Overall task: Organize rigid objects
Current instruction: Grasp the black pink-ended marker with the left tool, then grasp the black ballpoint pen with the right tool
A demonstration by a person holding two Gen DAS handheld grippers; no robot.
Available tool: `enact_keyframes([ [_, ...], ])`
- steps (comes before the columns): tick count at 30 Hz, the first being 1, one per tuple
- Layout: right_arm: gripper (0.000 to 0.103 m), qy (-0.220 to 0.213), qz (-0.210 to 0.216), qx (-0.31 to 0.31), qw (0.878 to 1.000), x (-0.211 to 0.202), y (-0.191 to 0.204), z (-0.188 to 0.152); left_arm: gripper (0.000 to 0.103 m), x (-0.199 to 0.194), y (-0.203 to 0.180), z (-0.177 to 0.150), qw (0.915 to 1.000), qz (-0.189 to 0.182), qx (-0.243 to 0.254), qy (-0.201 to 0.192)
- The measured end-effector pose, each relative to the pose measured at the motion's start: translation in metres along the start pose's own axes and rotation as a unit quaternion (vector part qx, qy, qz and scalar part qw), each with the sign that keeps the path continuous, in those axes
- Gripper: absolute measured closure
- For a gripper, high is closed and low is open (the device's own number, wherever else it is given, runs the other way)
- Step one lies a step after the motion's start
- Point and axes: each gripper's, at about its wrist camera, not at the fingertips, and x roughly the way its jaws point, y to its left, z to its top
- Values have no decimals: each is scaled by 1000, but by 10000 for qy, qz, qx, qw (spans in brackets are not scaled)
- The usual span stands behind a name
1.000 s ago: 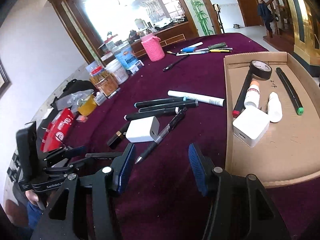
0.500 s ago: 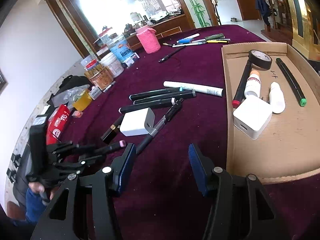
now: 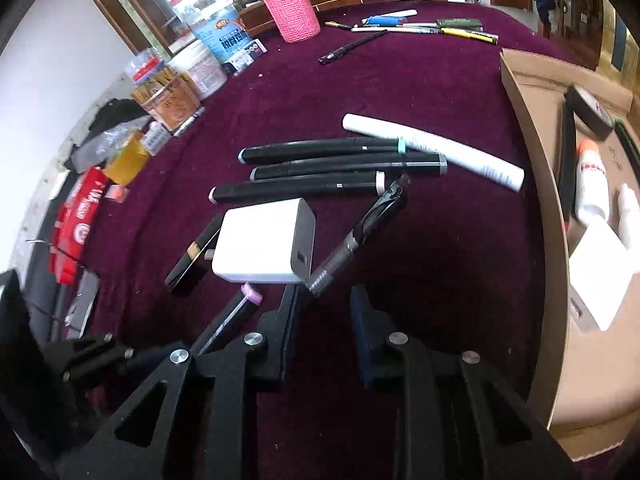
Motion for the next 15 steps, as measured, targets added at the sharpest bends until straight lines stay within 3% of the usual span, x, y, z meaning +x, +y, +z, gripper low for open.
enact_keyframes([
  [2,81,-49,-211,-197,9996,5,8,5,87,1,-2,1,10000,44,40,-14],
  [5,80,3,-175,-152,9997,13,7,11,87,1,0,3,10000,6,-31,-20],
  [7,84,-33,-141,-180,9997,10,4,8,87,0,2,3,9999,-35,-146,-41],
  [9,102,-98,10,-127,9999,0,-3,1,87,0,1,3,9998,-11,-193,-88],
  [15,103,-200,-163,-17,9997,-17,-21,-18,87,7,-4,13,9988,230,-416,-153],
])
